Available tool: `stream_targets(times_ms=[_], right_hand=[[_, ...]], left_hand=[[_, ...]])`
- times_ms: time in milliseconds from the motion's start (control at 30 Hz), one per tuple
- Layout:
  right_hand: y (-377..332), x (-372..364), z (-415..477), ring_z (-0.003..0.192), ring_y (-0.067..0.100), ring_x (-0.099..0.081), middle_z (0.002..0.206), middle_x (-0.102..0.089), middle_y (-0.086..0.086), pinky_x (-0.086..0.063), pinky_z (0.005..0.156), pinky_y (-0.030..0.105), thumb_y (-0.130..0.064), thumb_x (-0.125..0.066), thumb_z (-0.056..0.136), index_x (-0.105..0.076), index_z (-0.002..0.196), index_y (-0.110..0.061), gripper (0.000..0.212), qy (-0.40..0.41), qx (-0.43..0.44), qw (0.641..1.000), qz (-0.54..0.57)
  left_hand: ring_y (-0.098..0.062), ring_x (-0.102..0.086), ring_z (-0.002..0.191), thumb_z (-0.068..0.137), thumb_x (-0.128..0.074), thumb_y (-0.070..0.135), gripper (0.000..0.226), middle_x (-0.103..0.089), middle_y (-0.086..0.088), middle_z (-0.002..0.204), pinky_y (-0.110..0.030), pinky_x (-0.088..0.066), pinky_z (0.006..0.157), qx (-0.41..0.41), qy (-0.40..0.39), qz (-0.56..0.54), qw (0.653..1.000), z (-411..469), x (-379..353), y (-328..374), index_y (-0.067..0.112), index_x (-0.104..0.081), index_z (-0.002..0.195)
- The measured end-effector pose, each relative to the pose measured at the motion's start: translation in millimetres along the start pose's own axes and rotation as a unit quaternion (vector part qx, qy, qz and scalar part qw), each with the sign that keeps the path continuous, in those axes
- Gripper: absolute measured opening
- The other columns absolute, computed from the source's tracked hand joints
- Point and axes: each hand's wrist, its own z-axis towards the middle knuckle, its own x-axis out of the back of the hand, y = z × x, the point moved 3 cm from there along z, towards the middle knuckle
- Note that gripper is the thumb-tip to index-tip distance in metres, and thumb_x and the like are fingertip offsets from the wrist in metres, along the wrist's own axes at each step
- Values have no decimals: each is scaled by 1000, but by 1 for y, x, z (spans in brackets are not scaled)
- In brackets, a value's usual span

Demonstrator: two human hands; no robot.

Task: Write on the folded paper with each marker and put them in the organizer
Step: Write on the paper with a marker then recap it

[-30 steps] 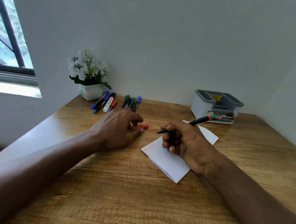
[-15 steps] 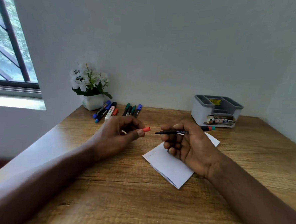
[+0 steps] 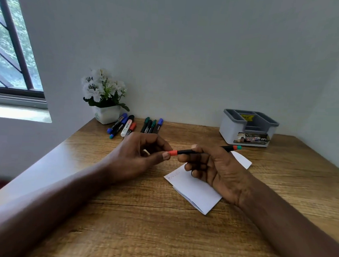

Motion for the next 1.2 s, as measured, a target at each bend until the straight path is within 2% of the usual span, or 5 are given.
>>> stream_targets(times_ms=[267, 767, 967, 1100, 1200], right_hand=[[-2, -10, -4, 52, 13, -63, 69, -75, 6, -48, 45, 20, -52, -84, 59, -82, 75, -20, 35, 21, 103, 991, -86], [-8, -17, -10, 53, 16, -62, 69, -72, 10, -46, 45, 22, -34, -72, 83, -76, 84, -12, 22, -22, 146, 987, -60], [-26, -9, -12, 76, 20, -66, 89, -76, 12, -47, 57, 27, -43, -59, 86, -76, 103, -13, 39, 2, 206, 978, -40], [-29, -1, -11, 92, 21, -66, 110, -78, 13, -44, 68, 33, -54, -49, 88, -74, 119, -14, 56, 37, 189, 981, -29], [-27, 2, -7, 103, 17, -69, 108, -80, 3, -46, 74, 34, -43, -49, 100, -75, 115, -23, 37, 97, 179, 975, -86]], left_hand=[[-25, -70, 94, 95, -68, 32, 15, -75, -1, 100, -42, -59, 76, -20, -6, -84, 996, -5, -2, 10, 26, -74, 108], [-18, -69, 85, 96, -67, 31, 19, -74, -4, 90, -30, -53, 69, -43, 37, -126, 990, -5, -6, 25, 14, -73, 103], [8, -60, 104, 86, -47, 79, 61, -67, 21, 119, -23, -53, 79, 42, 70, 167, 983, -5, 4, 1, 36, -62, 126], [0, -56, 113, 76, -33, 94, 87, -60, 16, 136, -25, -44, 84, 95, -7, 252, 963, -3, 1, -12, 36, -54, 138], [-7, -49, 129, 75, -30, 95, 93, -54, 13, 146, -31, -42, 100, 110, -51, 283, 951, -3, -3, -16, 36, -45, 145]])
